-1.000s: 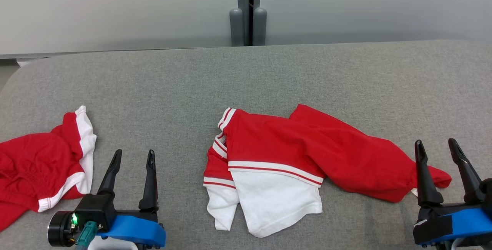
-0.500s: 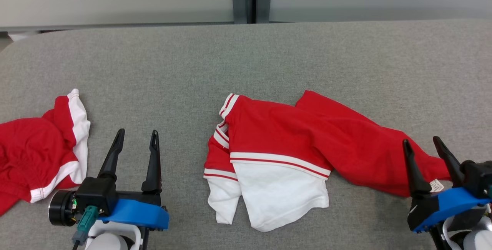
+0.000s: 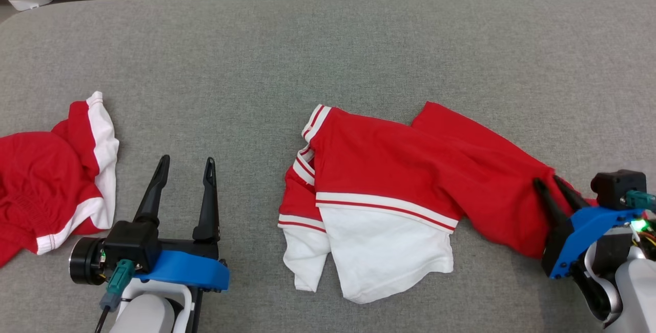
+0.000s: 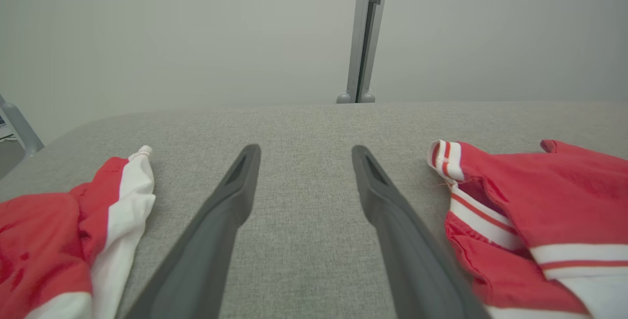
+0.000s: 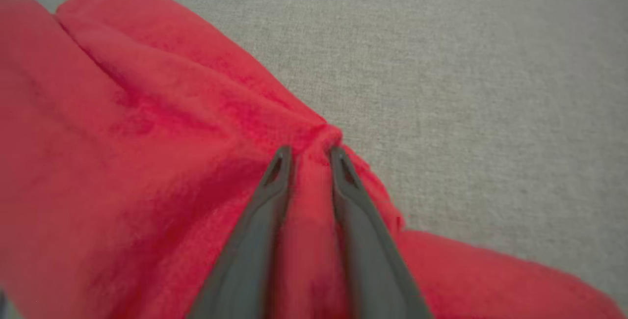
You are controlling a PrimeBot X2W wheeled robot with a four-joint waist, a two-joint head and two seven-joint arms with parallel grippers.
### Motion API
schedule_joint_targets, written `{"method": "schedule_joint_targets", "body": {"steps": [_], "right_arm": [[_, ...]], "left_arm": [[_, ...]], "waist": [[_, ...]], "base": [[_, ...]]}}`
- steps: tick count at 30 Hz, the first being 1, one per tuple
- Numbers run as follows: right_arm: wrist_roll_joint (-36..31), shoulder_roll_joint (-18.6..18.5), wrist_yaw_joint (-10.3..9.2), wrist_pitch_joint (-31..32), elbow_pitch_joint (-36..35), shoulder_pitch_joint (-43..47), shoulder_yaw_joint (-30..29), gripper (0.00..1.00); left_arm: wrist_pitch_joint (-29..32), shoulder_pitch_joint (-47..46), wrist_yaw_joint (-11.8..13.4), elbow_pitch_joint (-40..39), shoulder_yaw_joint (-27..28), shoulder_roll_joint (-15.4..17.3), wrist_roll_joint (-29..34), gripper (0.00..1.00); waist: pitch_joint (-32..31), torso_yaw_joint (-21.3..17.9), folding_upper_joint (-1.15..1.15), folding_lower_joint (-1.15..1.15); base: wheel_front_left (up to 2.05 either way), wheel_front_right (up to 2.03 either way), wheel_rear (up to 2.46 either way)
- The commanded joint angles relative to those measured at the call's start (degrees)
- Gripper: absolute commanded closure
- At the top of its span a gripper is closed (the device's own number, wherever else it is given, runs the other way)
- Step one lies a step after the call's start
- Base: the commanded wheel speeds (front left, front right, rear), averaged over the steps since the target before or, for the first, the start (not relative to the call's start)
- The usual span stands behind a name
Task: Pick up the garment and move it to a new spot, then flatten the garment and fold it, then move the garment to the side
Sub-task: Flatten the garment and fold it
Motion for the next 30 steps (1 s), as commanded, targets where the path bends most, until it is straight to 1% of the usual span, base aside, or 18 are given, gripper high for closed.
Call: {"method": "schedule_joint_targets", "body": {"steps": [1,6,9,12,16,21,22,23,27,30], "right_arm": [[0.9,-0.4,0.02,0.0,-0.3,-1.1,0.9,1.0],[2.1,-1.4,0.02,-2.3,-3.1,-2.5,0.5,1.0],[2.5,-1.2,0.02,-3.8,-4.4,-3.6,0.0,1.0],[3.3,-0.8,0.02,-4.9,-4.0,-5.9,-0.9,1.0],[4.0,-0.4,0.02,-6.2,-0.6,-10.6,-1.4,1.0],[5.4,0.2,0.02,-8.6,7.7,-17.1,-0.8,0.99],[5.3,0.3,0.02,-9.4,9.2,-18.1,-0.5,0.35],[5.4,0.4,0.02,-10.2,10.6,-19.1,0.0,0.0],[4.1,-0.2,0.02,-16.4,14.1,-19.8,0.7,0.0],[1.6,-0.4,0.02,-21.5,14.0,-17.4,-0.2,0.0]], "left_arm": [[-0.4,-1.0,-0.1,0.2,0.1,-0.1,0.2,0.0],[-0.6,-1.5,-0.2,0.7,0.1,-0.4,0.3,0.0],[-0.6,-1.6,-0.4,0.9,0.0,-0.5,0.3,0.0],[-0.7,-1.9,-0.5,0.7,0.0,-0.7,0.3,0.0],[-0.8,-2.8,-0.8,0.7,-0.4,-0.9,0.5,0.0],[-0.9,-4.0,-1.5,1.2,-0.8,-1.3,0.7,0.0],[-0.9,-4.3,-1.6,1.4,-0.9,-1.4,0.8,0.0],[-0.9,-4.4,-1.6,1.6,-1.0,-1.4,0.8,0.0],[-0.9,-4.2,-1.5,2.4,-0.9,-1.8,0.9,0.0],[-1.0,-2.8,-1.2,2.9,-0.5,-1.9,0.8,0.0]], "waist": [[-0.1,-0.1,-0.01,0.0],[-0.6,-0.7,-0.01,0.0],[-0.6,-0.9,-0.01,0.0],[-0.2,-1.0,-0.01,0.0],[1.1,-0.7,-0.01,0.0],[2.6,0.3,-0.01,0.0],[2.7,0.5,-0.01,0.0],[2.8,0.6,-0.01,0.0],[2.1,0.7,-0.01,0.0],[0.8,0.1,-0.01,0.0]], "base": [[0.0,0.0,0.0],[0.0,0.0,0.0],[0.0,0.0,0.0],[0.0,0.0,0.0],[0.0,0.0,0.0],[0.0,0.0,0.0],[0.0,0.0,0.0],[0.0,0.0,0.0],[0.0,0.0,0.0],[0.0,0.0,0.0]]}}
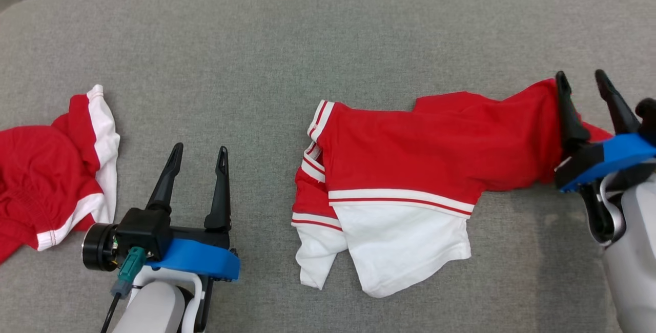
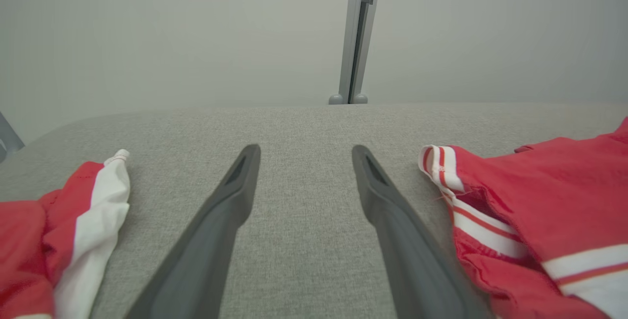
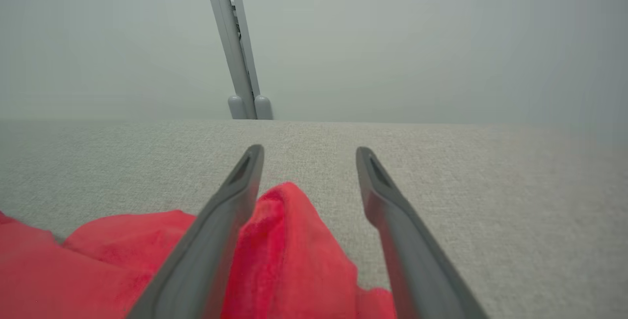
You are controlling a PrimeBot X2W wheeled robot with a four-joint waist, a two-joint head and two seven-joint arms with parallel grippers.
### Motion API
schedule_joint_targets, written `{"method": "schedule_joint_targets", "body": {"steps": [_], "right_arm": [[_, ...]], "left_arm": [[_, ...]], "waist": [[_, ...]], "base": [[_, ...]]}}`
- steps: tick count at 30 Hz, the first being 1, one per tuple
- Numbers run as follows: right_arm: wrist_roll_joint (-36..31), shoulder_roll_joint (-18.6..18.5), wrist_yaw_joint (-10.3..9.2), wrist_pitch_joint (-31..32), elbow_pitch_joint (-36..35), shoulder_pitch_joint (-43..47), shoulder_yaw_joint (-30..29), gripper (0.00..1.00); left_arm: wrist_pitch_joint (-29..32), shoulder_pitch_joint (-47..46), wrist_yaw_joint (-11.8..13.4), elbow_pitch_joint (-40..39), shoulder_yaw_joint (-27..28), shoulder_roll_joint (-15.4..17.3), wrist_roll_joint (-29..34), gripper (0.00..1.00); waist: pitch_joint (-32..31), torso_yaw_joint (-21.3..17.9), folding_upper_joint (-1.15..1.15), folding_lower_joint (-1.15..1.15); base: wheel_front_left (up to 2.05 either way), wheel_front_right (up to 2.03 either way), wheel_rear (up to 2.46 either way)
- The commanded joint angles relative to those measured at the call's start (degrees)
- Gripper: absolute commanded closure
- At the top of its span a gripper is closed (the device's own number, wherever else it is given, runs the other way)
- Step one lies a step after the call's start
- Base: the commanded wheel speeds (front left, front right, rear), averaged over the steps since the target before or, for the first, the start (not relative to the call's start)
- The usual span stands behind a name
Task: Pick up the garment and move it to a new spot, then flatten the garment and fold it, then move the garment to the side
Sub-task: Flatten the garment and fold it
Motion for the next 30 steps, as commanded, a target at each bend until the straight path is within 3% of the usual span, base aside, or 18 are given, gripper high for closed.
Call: {"method": "schedule_joint_targets", "body": {"steps": [1,10,18,30], "right_arm": [[-1.4,-0.2,0.01,-2.0,-0.9,2.6,-1.0,0.0],[-7.1,4.8,0.01,-3.8,-18.1,19.5,-7.7,0.0],[-9.0,9.5,0.01,2.1,-32.2,31.9,-9.0,0.0],[-9.3,11.4,0.01,6.7,-39.8,36.7,-9.1,0.0]], "left_arm": [[-0.3,1.1,0.4,0.4,0.4,0.0,0.3,0.0],[-0.3,4.3,1.5,0.1,1.4,0.8,0.5,0.0],[0.2,7.1,2.3,-0.8,1.4,1.8,0.2,0.0],[1.1,9.3,3.4,-2.9,1.2,2.4,-0.3,0.0]], "waist": [[-1.1,-0.7,-0.01,0.0],[-6.3,-3.4,-0.01,0.0],[-9.8,-4.6,-0.01,0.0],[-11.0,-4.9,-0.01,0.0]], "base": [[0.0,0.0,0.0],[0.0,0.0,0.0],[0.0,0.0,0.0],[0.0,0.0,0.0]]}}
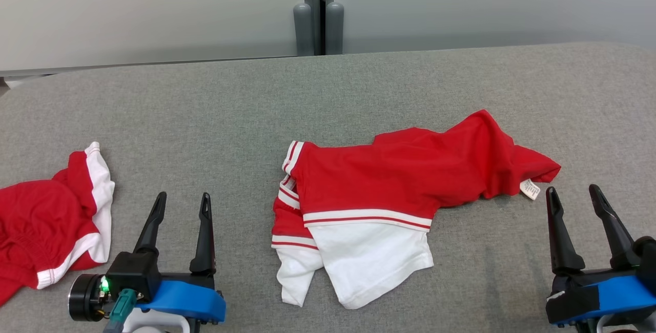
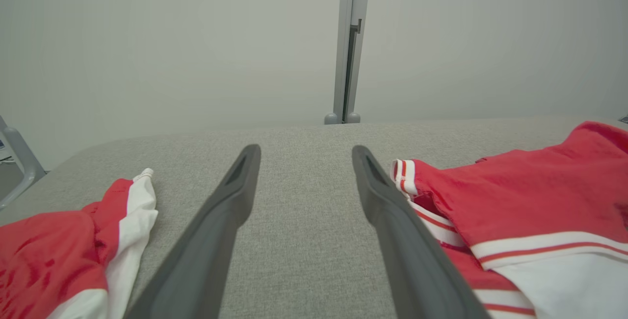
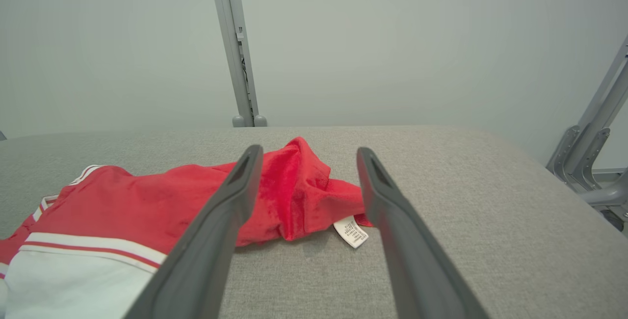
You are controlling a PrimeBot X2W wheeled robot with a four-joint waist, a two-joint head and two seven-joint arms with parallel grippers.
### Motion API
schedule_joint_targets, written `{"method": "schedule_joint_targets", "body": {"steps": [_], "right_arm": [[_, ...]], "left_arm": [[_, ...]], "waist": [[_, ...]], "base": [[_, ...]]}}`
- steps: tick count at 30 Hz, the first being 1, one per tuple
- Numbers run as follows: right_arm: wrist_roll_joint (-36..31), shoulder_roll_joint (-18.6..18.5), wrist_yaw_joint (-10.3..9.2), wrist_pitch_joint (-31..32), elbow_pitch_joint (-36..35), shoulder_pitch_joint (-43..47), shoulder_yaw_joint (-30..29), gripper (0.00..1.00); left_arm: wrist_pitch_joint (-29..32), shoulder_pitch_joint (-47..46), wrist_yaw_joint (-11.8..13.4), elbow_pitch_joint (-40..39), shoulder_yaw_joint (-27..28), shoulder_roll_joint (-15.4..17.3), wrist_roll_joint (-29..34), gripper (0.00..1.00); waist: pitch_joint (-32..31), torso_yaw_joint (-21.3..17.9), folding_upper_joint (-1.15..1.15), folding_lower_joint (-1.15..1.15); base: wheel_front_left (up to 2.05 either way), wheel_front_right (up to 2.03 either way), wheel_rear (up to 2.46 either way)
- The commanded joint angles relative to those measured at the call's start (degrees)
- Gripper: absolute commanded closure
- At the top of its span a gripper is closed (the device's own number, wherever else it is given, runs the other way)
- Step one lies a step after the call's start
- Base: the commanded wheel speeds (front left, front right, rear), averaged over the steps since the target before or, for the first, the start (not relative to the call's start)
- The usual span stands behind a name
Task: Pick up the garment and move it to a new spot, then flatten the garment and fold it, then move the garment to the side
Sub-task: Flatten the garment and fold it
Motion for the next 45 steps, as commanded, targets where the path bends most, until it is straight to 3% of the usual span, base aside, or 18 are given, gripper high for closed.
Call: {"method": "schedule_joint_targets", "body": {"steps": [1,9,15,21,25,31,32,33,34,45], "right_arm": [[-0.4,0.2,0.01,0.2,-0.5,0.9,-0.1,0.0],[-0.7,0.6,0.01,0.8,-1.1,0.8,-0.3,0.0],[-1.1,0.6,0.01,1.5,-0.7,0.5,-0.4,0.0],[-1.1,0.5,0.01,1.7,-0.4,-1.0,0.0,0.0],[-1.0,0.2,0.01,2.0,-0.3,-1.5,-0.1,0.0],[-0.7,0.2,0.01,2.3,0.4,-1.7,-0.8,0.0],[-0.6,0.2,0.01,2.2,0.8,-1.7,-1.1,0.0],[-0.6,0.2,0.01,2.2,1.3,-1.7,-1.6,0.0],[-0.6,0.1,0.01,2.1,1.9,-1.8,-2.0,0.0],[0.1,-4.1,0.01,0.2,18.1,-8.2,-8.0,0.0]], "left_arm": [[-0.1,0.3,0.2,-0.3,-0.1,0.3,-0.2,0.0],[1.0,-1.3,-0.5,-2.5,-2.5,0.3,1.4,0.0],[8.8,-2.1,-6.1,-4.8,-12.3,-2.5,1.9,0.0],[18.2,-0.5,-10.9,-1.1,-19.5,-5.1,-1.0,0.0],[21.2,-0.9,-11.4,2.7,-20.4,-5.8,-2.4,0.0],[21.2,-2.9,-12.9,6.9,-20.4,-7.1,-4.4,0.0],[20.8,-3.1,-13.1,7.3,-20.5,-7.2,-4.5,0.16],[20.7,-3.5,-13.5,7.6,-20.7,-7.3,-4.5,0.77],[20.3,-3.8,-13.6,8.1,-20.7,-7.4,-4.7,1.0],[16.4,-6.3,-13.1,10.6,-18.9,-7.4,-5.1,1.0]], "waist": [[0.0,0.0,0.01,0.0],[0.4,0.5,0.01,0.0],[1.3,1.3,0.01,0.0],[2.9,1.1,0.01,0.0],[4.0,0.7,0.01,0.0],[5.3,0.1,0.01,0.0],[5.4,0.0,0.01,0.0],[5.6,-0.1,0.01,0.0],[5.6,-0.1,0.01,0.0],[7.5,-0.1,0.01,0.0]], "base": [[0.0,0.0,0.0],[0.0,0.0,0.0],[0.0,0.0,0.0],[0.0,0.0,0.0],[0.0,0.0,0.0],[0.0,0.0,0.0],[0.0,0.0,0.0],[0.0,0.0,0.0],[0.0,0.0,0.0],[0.0,0.0,0.0]]}}
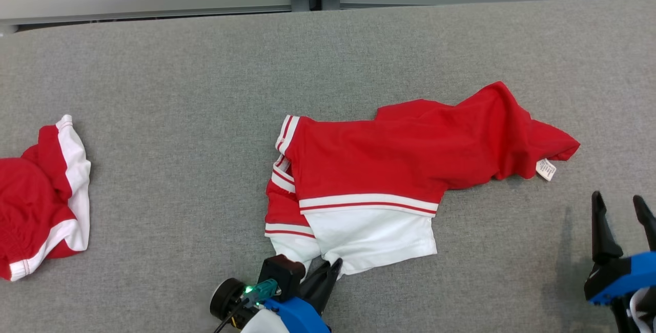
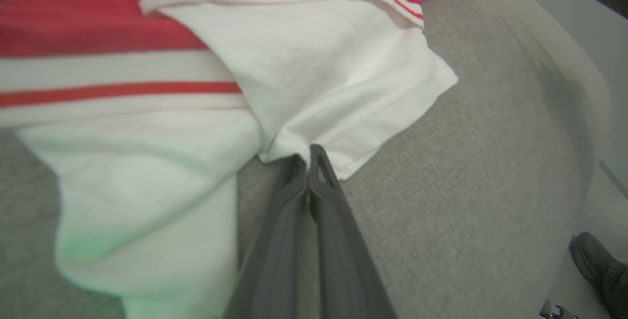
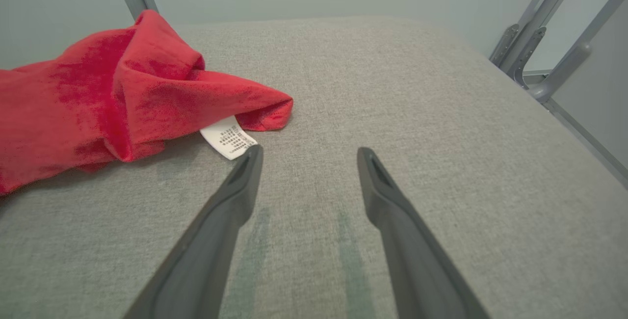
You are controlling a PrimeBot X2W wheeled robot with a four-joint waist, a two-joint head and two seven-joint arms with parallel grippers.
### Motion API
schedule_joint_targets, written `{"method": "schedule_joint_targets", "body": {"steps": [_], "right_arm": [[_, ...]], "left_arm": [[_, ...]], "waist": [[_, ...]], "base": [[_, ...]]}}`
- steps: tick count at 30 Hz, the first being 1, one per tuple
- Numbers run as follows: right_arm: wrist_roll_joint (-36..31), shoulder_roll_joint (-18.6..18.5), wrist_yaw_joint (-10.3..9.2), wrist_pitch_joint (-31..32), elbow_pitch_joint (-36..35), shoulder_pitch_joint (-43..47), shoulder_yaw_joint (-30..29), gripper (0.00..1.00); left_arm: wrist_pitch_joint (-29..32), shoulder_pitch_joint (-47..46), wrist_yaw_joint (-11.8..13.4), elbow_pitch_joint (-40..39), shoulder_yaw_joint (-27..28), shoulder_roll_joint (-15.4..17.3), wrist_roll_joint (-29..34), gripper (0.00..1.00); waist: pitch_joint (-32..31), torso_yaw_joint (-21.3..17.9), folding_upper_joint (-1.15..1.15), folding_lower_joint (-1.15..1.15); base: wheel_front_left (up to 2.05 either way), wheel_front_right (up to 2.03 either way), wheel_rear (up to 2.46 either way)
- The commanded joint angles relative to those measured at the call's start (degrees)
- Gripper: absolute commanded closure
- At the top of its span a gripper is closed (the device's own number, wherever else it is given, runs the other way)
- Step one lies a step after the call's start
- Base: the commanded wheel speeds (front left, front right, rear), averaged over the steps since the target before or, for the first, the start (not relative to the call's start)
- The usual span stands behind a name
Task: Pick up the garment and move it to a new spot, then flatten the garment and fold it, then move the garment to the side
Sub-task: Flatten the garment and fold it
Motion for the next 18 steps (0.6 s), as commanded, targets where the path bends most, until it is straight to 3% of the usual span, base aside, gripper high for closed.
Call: {"method": "schedule_joint_targets", "body": {"steps": [1,16,17,18], "right_arm": [[0.4,-1.1,0.01,-0.8,2.8,-2.9,-0.3,0.0],[3.4,-7.4,0.01,-4.6,29.9,-23.6,6.6,0.0],[3.7,-7.6,0.01,-4.5,31.3,-24.3,7.1,0.43],[3.9,-7.9,0.01,-4.9,32.3,-24.9,7.7,0.69]], "left_arm": [[-0.4,-1.3,0.2,0.4,0.4,0.3,0.1,1.0],[-2.8,-4.5,0.5,0.9,0.5,0.6,1.0,1.0],[-3.3,-4.6,0.7,1.0,0.6,0.7,1.1,1.0],[-3.8,-4.8,0.9,0.9,0.7,0.7,1.2,1.0]], "waist": [[0.5,0.2,0.0,0.0],[5.0,2.4,0.0,0.0],[5.1,2.6,0.0,0.0],[5.2,2.7,0.0,0.0]], "base": [[0.0,0.0,0.0],[0.0,0.0,0.0],[0.0,0.0,0.0],[0.0,0.0,0.0]]}}
